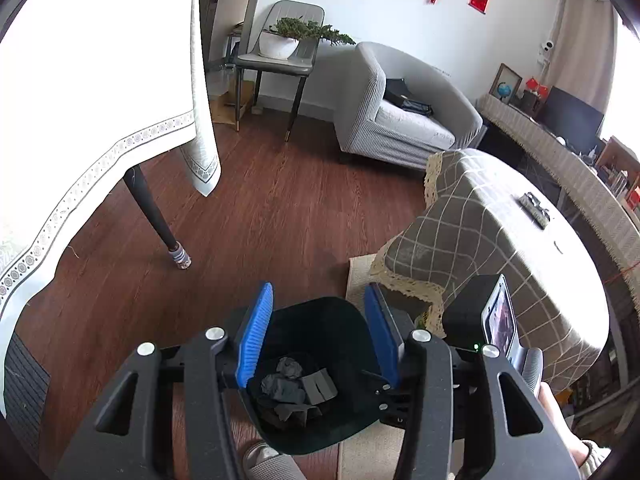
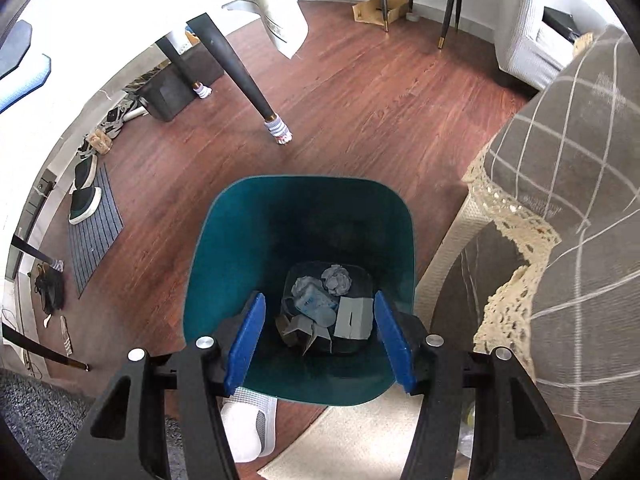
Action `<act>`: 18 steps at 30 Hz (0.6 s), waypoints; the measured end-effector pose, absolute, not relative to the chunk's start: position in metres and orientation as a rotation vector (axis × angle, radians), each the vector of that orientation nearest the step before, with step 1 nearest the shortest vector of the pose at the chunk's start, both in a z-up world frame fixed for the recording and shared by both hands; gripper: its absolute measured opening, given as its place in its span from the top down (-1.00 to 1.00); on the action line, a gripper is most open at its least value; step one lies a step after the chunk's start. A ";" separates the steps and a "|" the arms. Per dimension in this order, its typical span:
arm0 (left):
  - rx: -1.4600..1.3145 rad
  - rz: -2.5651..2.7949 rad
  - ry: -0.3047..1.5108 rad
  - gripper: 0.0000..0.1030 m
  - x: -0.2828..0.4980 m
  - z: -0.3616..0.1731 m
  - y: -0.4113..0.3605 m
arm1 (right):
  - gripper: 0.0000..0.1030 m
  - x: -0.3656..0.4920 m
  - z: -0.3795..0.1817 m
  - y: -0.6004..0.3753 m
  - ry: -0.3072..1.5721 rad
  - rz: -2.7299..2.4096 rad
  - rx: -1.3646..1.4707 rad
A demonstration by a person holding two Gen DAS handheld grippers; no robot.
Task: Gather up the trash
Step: 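Move both open tools back over the table toward the black packet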
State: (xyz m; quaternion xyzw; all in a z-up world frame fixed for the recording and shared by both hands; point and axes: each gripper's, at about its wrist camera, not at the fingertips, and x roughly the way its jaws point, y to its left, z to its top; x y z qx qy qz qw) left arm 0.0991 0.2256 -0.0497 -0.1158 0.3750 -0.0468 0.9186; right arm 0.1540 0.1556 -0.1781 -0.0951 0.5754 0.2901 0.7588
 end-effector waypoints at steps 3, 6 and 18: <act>-0.247 -0.100 0.746 0.03 0.097 -0.040 0.226 | -0.12 0.153 -0.167 0.157 1.234 0.652 -0.205; -0.260 -0.108 0.722 0.03 0.094 -0.031 0.226 | -0.12 0.152 -0.156 0.155 1.213 0.669 -0.211; -0.238 -0.157 0.635 0.03 0.097 0.004 0.204 | 0.08 0.147 -0.088 0.129 1.049 0.702 -0.199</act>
